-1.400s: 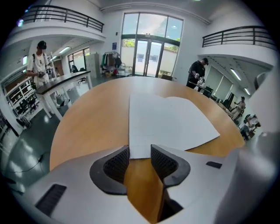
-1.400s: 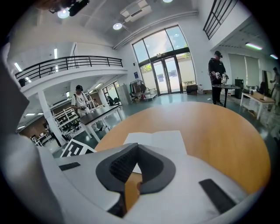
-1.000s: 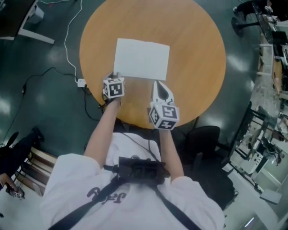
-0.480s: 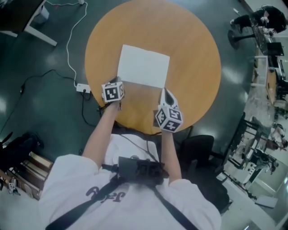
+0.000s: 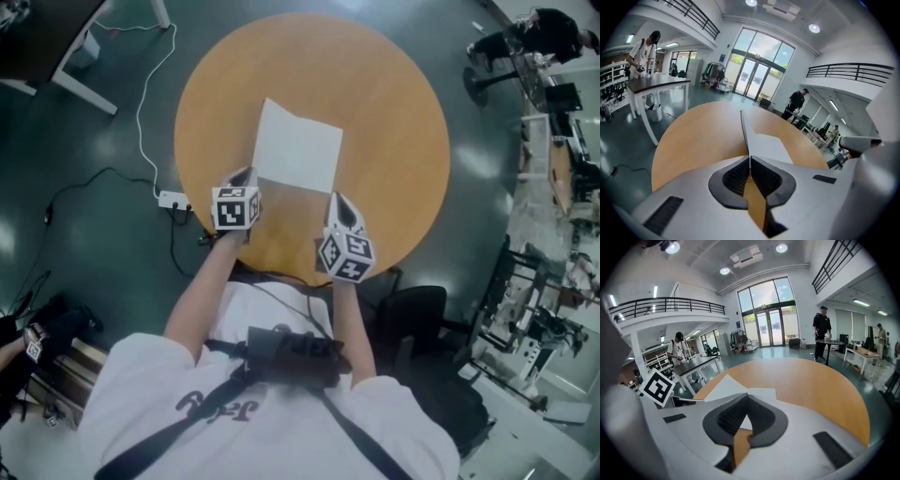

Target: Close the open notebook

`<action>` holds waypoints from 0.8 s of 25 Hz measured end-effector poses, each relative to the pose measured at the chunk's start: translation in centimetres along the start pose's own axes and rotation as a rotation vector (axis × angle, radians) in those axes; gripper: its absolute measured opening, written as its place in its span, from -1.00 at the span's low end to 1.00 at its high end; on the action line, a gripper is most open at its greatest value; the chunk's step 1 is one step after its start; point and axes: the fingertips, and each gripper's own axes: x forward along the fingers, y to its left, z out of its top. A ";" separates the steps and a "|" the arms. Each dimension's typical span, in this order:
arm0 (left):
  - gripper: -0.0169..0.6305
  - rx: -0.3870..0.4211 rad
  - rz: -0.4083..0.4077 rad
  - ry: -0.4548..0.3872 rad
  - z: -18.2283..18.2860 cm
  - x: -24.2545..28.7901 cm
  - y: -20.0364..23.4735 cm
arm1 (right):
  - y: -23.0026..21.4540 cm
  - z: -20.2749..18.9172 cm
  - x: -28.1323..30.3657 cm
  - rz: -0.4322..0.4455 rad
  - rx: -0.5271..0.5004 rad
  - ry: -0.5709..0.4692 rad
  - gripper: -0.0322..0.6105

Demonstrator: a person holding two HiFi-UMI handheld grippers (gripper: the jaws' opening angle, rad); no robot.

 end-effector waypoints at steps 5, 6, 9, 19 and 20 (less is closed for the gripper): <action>-0.86 0.064 -0.056 -0.012 1.0 -0.9 -3.0 | -0.1 0.2 -1.1 -0.002 0.018 -0.022 -0.85; -0.86 0.078 -0.068 -0.013 1.1 -0.9 -3.6 | -0.3 0.2 -1.3 -0.003 0.022 -0.028 -0.85; -0.86 0.112 -0.102 -0.011 1.4 -0.9 -5.5 | -1.0 0.1 -2.0 -0.012 0.042 -0.039 -0.85; -0.86 0.211 -0.209 0.032 0.9 0.3 -10.9 | -2.6 -0.2 -3.7 -0.055 0.110 -0.064 -0.85; -0.86 0.219 -0.216 0.038 0.6 0.6 -11.5 | -2.9 -0.3 -3.9 -0.058 0.116 -0.065 -0.85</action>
